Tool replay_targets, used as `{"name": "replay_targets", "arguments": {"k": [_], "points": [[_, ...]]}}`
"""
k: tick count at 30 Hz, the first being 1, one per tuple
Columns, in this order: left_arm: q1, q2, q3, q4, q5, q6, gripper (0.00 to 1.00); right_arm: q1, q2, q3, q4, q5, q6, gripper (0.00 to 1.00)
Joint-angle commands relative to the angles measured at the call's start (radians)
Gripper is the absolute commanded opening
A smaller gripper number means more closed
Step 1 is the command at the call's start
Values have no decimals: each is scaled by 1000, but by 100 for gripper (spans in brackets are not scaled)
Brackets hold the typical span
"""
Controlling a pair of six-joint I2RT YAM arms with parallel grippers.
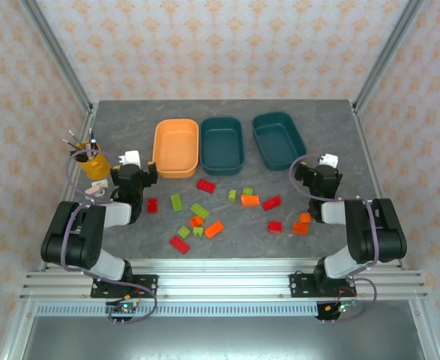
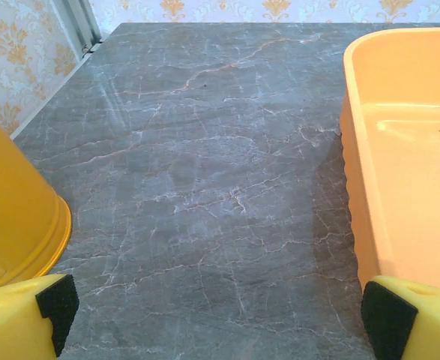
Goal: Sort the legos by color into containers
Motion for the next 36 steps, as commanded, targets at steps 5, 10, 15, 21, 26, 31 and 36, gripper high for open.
{"name": "replay_targets", "arguments": {"k": [5, 10, 15, 21, 26, 31, 36], "points": [[-2, 0, -10, 38, -24, -10, 100, -4, -2, 14, 17, -6, 0, 99], [-2, 0, -11, 38, -24, -10, 100, -4, -3, 13, 16, -6, 0, 99], [-2, 0, -11, 39, -24, -10, 100, -4, -2, 14, 16, -5, 0, 99], [-2, 0, -11, 38, -24, -10, 100, -4, -1, 15, 17, -6, 0, 99], [-72, -149, 127, -318, -81, 28, 100, 6, -146, 134, -296, 87, 35, 99], [-232, -318, 151, -470, -219, -19, 100, 39, -305, 223, -457, 144, 78, 99], [-362, -485, 238, -661, -342, -61, 100, 84, -478, 396, -665, 216, 122, 99]]}}
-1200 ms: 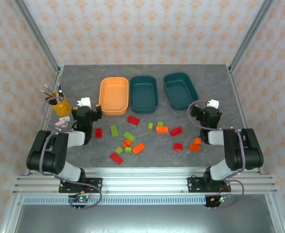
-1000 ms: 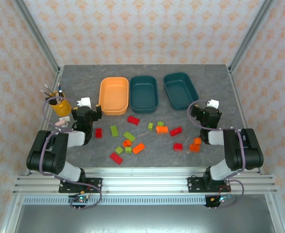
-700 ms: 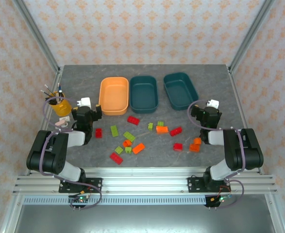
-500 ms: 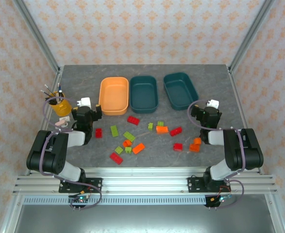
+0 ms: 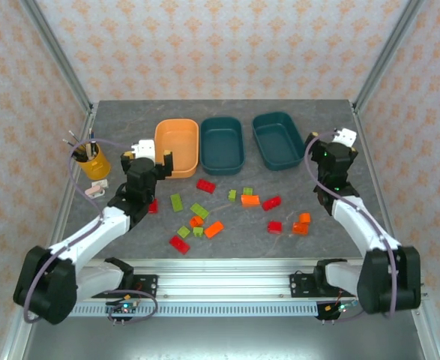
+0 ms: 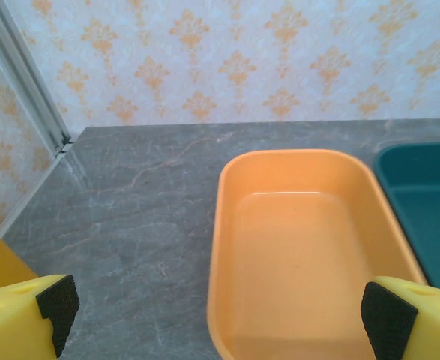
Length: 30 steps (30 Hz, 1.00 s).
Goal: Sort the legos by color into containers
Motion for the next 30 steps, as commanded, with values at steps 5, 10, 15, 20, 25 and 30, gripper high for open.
{"name": "replay_targets", "arguments": {"k": [5, 10, 15, 20, 25, 30], "points": [[-137, -127, 290, -390, -166, -77, 100, 53, -75, 548, -774, 127, 352, 100], [-85, -52, 533, -943, -117, -611, 100, 24, 13, 624, -1151, 84, 618, 95], [-61, -37, 518, -877, 256, -600, 100, 24, 60, 588, -1395, 5, 767, 73], [-159, -24, 446, -845, 455, -603, 100, 9, 87, 400, -1385, -154, 814, 75], [-282, -33, 364, -830, 464, -642, 100, -32, 157, 256, -1287, -278, 897, 77], [-324, -33, 327, -766, 523, -646, 100, -61, 219, 156, -1147, -383, 957, 80]]}}
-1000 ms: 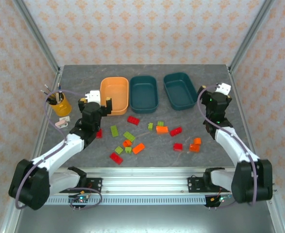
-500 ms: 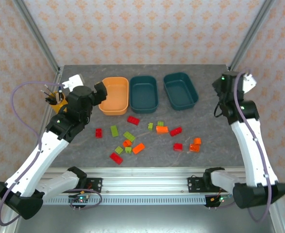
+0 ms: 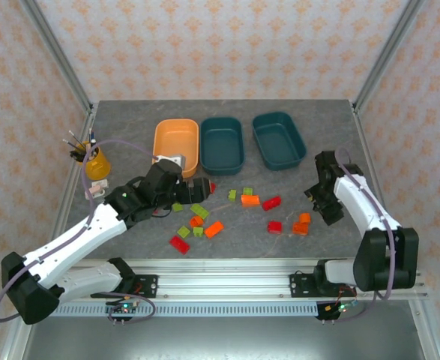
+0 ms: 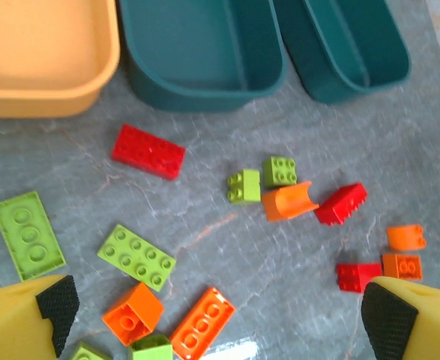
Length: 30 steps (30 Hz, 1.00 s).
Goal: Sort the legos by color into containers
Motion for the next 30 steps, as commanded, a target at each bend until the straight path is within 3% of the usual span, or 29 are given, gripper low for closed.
{"name": "replay_targets", "arguments": {"k": [1, 14, 30], "points": [[-14, -13, -13, 46, 62, -16, 100, -8, 23, -41, 105, -100, 83, 80], [-15, 10, -8, 59, 89, 1, 100, -13, 123, -131, 238, -192, 190, 78], [-14, 19, -4, 64, 91, -2, 100, -14, 122, -156, 267, -193, 232, 48]]}}
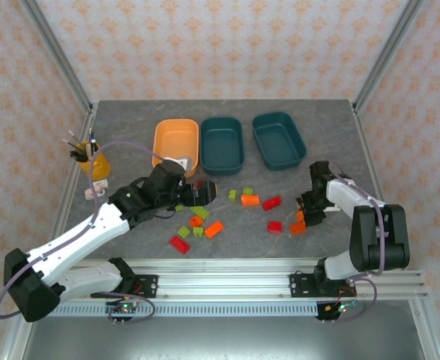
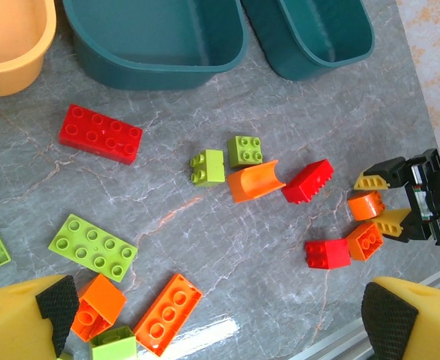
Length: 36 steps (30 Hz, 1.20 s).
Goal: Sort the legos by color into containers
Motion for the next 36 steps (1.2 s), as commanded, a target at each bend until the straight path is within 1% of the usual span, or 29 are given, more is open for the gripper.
{"name": "replay_targets", "arguments": {"k": [1, 3, 8, 12, 15, 18, 22, 24, 28, 32, 34, 36], "points": [[-8, -1, 6, 11, 7, 0, 100, -7, -8, -14, -19, 20, 12, 44], [-7, -3, 4, 12, 8, -3, 100, -7, -16, -10, -22, 24, 10, 40], [-7, -11, 8, 21, 0, -24, 100, -5, -59, 58, -83, 88, -53, 35], [-5, 3, 59, 13, -18, -39, 100, 33, -91, 220, -158, 168, -167, 34], [26, 39, 127, -4, -6, -54, 100, 87, -60, 377, -190, 212, -251, 34], [94, 72, 174, 32, 51, -89, 100, 123, 36, 526, -190, 219, -314, 34], [176, 137, 245, 52, 97, -111, 100, 132, 242, 727, -177, 167, -373, 34], [198, 173, 279, 59, 105, -106, 100, 134, 354, 827, -182, 152, -396, 34], [225, 240, 333, 87, 110, -112, 100, 134, 580, 1033, -217, 147, -431, 34], [234, 294, 371, 93, 102, -111, 100, 132, 762, 1216, -277, 150, -446, 37], [238, 312, 382, 82, 95, -114, 100, 130, 835, 1290, -307, 140, -447, 39], [242, 324, 386, 68, 86, -118, 100, 131, 888, 1351, -331, 132, -442, 45]]}}
